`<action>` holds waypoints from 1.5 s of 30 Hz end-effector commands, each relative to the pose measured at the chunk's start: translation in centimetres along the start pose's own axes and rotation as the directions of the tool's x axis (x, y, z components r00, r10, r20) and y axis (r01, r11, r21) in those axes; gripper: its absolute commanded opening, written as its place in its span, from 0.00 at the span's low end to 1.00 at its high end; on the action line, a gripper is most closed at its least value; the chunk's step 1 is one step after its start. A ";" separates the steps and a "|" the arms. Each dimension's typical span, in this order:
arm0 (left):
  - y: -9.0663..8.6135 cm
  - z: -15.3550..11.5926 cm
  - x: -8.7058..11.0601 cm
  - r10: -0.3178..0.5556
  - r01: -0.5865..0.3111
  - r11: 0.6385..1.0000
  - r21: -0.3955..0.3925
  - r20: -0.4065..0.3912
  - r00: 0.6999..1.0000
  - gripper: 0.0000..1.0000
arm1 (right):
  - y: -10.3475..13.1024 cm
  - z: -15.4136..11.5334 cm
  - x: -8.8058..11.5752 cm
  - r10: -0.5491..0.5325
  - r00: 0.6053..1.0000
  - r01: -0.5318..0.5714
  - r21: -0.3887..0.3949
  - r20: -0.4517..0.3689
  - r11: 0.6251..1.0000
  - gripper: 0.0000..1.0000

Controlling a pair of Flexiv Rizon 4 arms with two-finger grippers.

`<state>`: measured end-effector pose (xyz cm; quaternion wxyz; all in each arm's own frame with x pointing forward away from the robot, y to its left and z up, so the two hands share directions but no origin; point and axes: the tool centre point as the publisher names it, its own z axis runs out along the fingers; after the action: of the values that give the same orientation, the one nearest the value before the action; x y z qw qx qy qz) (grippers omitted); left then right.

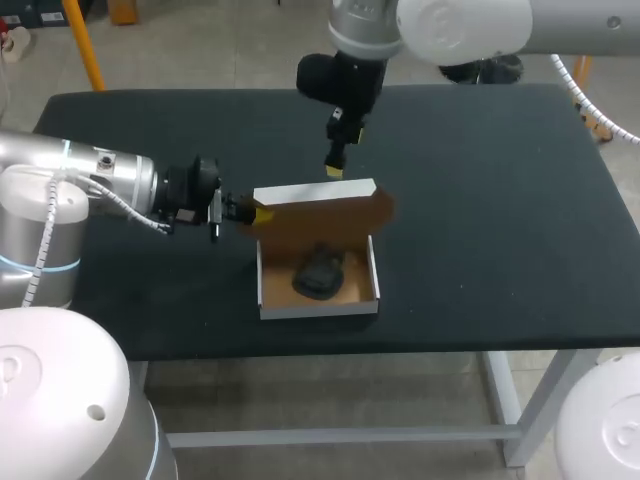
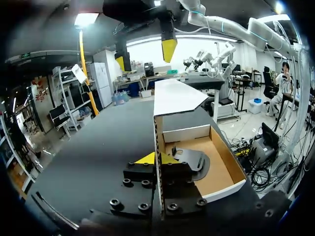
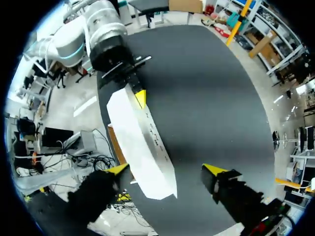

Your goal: Assemble the packaging by folding the flat box into shape, placing the metal phone stand inside, and closing the box properly

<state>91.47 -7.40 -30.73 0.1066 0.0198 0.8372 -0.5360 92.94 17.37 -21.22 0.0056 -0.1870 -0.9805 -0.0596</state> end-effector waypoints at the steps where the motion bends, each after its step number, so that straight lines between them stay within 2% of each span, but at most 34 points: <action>1: 0.1 0.2 0.8 0.023 -0.023 1.000 -0.008 0.031 0.999 0.00 | 0.2 -0.2 -1.4 0.128 0.988 -0.126 0.026 -0.085 0.992 1.00; 8: 0.6 0.7 1.0 0.081 -0.079 0.996 -0.034 0.077 0.994 0.00 | -0.8 0.3 -1.9 0.274 0.949 -0.273 0.028 -0.154 0.962 1.00; 17: 1.2 0.9 1.7 0.161 -0.156 0.986 -0.056 0.121 0.979 0.00 | -1.7 1.0 -1.7 0.384 0.901 -0.382 0.049 -0.202 0.923 1.00; 28: 0.8 0.8 2.7 0.239 -0.235 0.971 -0.050 0.135 0.961 0.00 | -2.4 1.3 -1.2 0.394 0.893 -0.394 0.046 -0.218 0.918 1.00; 34: 0.3 0.7 3.4 0.302 -0.297 0.953 -0.054 0.152 0.941 0.00 | -2.8 1.1 -1.0 0.412 0.882 -0.414 0.040 -0.230 0.909 1.00; 42: 0.6 0.7 3.9 0.360 -0.355 0.933 -0.064 0.182 0.915 0.00 | -3.3 1.3 -1.0 0.437 0.862 -0.443 0.037 -0.255 0.896 1.00; 45: 0.6 0.7 3.9 0.360 -0.355 0.933 -0.064 0.182 0.915 0.00 | -3.3 1.3 -1.0 0.437 0.862 -0.443 0.037 -0.255 0.896 1.00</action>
<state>88.19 -7.98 -32.08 0.2776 0.1221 0.8145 -0.4946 92.94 14.24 -22.91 0.1449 -0.3967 -0.9021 -0.0887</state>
